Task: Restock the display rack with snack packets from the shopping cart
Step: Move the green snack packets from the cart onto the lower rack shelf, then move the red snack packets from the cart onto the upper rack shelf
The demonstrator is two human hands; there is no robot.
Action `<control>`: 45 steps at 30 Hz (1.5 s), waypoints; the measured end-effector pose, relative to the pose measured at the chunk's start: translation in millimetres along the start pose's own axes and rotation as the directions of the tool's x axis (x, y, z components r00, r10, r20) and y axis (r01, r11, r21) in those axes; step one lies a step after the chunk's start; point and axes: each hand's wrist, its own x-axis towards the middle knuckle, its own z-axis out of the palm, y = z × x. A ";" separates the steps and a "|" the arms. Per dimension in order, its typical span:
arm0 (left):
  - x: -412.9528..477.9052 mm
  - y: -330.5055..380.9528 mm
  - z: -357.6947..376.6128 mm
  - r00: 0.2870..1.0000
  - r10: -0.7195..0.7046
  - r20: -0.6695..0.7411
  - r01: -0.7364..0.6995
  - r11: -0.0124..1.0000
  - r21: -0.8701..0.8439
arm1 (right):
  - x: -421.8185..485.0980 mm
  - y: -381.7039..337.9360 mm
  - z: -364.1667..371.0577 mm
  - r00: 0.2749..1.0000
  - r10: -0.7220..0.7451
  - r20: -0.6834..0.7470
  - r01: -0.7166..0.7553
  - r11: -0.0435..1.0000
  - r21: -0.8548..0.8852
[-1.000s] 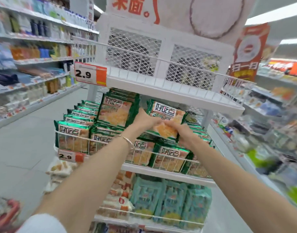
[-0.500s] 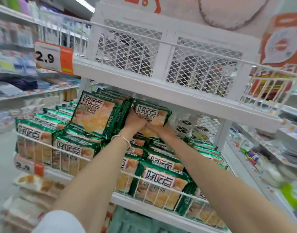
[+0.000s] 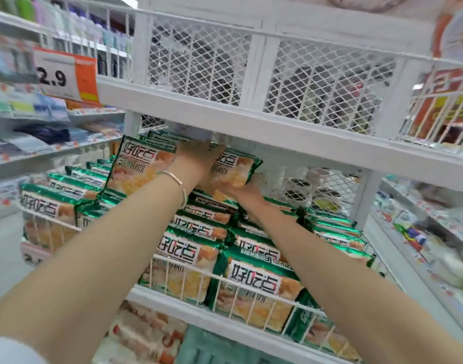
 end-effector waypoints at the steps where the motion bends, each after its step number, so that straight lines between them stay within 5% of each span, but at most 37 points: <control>1: -0.3 -0.6 3.1 1.000 -0.003 0.020 0.003 1.000 -0.008 | 1.4 2.4 1.6 1.000 -0.020 -0.017 0.020 0.999 -0.031; 4: -0.6 1.2 8.1 0.999 0.005 0.044 -0.006 1.000 0.026 | -5.3 4.9 -1.0 0.902 -0.371 -0.219 0.272 0.885 -0.378; 6: -0.5 0.8 12.6 0.999 0.005 0.037 -0.008 0.998 0.070 | -3.8 6.6 -10.3 0.763 -0.646 -0.033 0.414 0.527 -0.742; 8: -0.3 0.3 19.8 1.000 0.016 -0.004 -0.015 0.993 0.118 | 4.3 9.3 -20.4 0.730 -0.644 0.229 0.445 0.194 -0.874; 9: -0.9 0.3 23.2 0.999 0.022 -0.027 -0.018 0.990 0.141 | 8.0 10.9 -23.7 0.756 -0.593 0.277 0.440 0.148 -0.885; 18: -15.6 1.8 3.5 0.999 0.049 0.005 -0.049 0.977 0.205 | -17.5 -12.2 -28.2 0.884 -0.389 0.258 0.321 0.106 -0.941; 24: -86.4 -33.4 -11.9 0.984 0.092 -0.149 -0.093 0.996 0.001 | -103.9 -40.4 9.4 0.933 -0.323 0.156 0.243 0.249 -0.938; 32: -241.1 -165.8 -15.6 0.969 0.121 0.217 -0.137 0.989 0.061 | -206.4 -95.3 162.5 0.977 -0.065 0.202 0.212 0.233 -0.949; 40: -366.0 -327.1 27.3 0.896 -0.092 0.435 0.084 0.996 0.037 | -250.3 -121.4 342.1 0.910 -0.027 0.414 0.399 0.330 -0.856; 45: -443.2 -412.7 68.0 0.767 -0.267 0.584 0.300 0.953 0.041 | -265.1 -104.3 442.7 0.845 0.049 0.532 0.475 0.387 -0.790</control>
